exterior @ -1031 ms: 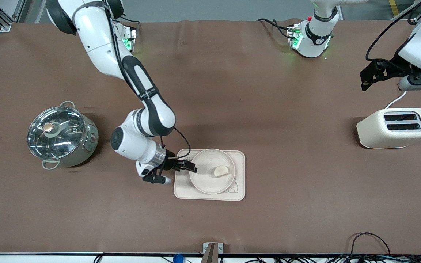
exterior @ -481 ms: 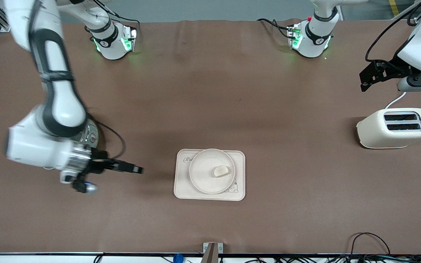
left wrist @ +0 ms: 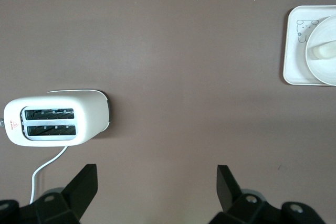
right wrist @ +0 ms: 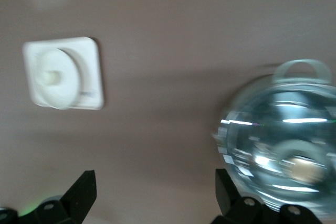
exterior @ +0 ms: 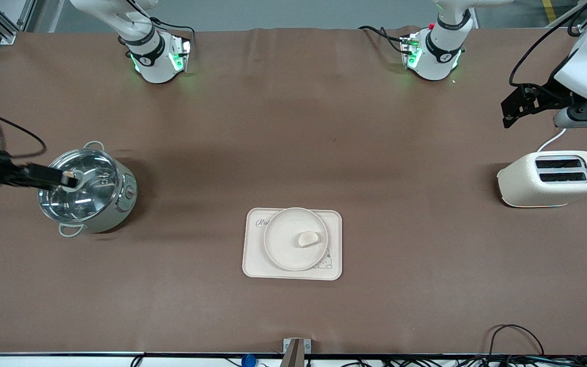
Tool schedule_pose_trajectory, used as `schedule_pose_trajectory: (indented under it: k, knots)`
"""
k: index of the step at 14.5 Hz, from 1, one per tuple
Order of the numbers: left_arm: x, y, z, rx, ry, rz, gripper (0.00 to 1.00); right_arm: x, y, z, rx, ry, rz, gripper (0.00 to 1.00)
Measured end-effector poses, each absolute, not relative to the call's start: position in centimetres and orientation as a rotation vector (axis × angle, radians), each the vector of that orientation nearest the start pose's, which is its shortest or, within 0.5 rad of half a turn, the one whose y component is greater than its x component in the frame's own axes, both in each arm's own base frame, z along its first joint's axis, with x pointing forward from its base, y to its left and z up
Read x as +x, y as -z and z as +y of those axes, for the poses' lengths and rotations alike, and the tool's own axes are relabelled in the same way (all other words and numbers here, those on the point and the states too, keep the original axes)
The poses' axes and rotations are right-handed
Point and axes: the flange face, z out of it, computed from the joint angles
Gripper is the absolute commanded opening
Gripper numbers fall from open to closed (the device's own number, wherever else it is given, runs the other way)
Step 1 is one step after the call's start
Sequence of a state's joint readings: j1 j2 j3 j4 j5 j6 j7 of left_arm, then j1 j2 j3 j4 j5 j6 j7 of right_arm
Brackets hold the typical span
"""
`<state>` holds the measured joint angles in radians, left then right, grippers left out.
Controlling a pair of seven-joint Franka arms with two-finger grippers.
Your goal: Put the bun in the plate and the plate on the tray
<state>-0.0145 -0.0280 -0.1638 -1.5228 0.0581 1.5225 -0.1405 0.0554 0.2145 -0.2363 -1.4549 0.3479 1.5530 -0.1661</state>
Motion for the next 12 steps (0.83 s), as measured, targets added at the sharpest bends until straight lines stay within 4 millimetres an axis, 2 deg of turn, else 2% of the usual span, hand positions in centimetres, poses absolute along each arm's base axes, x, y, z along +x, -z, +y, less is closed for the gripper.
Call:
schedule_pose_trajectory:
  k: [3,6,8,12]
  knots:
    - [53.4,-65.8,-9.1,-3.083,0.057,0.053,1.00,57.0,-61.8,-7.4,-3.031,-0.067,-0.061,1.00]
    - [53.4,-65.8,-9.1,-3.083,0.059,0.053,1.00,54.3,-65.4,-8.2,-3.134,-0.048,-0.083,1.00]
    - [53.4,-65.8,-9.1,-3.083,0.061,0.053,1.00,53.6,-66.2,-7.9,-3.154,-0.041,-0.102,1.00]
    - [53.4,-66.2,-9.3,-3.084,0.073,0.057,1.00,54.0,-65.5,-5.7,-3.163,-0.055,-0.167,1.00]
